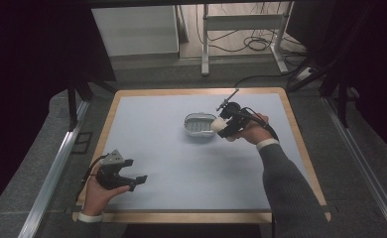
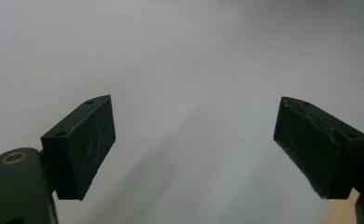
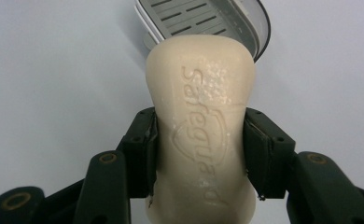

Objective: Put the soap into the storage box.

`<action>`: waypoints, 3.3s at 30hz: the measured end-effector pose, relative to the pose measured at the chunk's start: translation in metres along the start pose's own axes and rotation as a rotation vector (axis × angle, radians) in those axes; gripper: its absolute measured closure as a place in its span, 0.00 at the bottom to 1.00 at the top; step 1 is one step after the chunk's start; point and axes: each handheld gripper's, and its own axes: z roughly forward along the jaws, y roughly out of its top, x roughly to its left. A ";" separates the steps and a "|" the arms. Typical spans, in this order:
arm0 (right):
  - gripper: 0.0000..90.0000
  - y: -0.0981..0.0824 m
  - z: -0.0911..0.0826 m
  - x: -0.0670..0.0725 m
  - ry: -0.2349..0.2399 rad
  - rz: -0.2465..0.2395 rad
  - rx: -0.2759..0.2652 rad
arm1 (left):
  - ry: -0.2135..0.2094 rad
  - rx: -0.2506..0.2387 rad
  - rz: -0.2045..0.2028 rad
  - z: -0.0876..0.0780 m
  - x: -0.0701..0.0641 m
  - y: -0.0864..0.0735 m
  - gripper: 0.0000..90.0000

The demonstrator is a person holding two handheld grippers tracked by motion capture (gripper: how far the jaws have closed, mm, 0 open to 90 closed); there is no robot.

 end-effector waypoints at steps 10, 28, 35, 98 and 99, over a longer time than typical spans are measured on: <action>0.55 0.008 0.005 -0.006 0.003 -0.008 0.004 | -0.003 0.000 -0.001 -0.001 0.001 0.000 0.15; 0.55 0.029 0.015 -0.016 -0.007 -0.007 0.006 | -0.004 -0.003 -0.005 -0.002 0.002 0.000 0.15; 0.55 0.038 0.020 -0.016 -0.013 -0.029 -0.009 | -0.003 -0.008 -0.006 -0.003 0.002 0.000 0.15; 0.35 0.059 0.041 0.001 0.017 -0.075 -0.140 | -0.038 -0.012 -0.002 0.003 0.001 -0.001 0.15; 0.33 0.057 0.039 0.002 0.013 -0.076 -0.143 | -0.036 -0.008 0.000 0.002 0.001 -0.001 0.15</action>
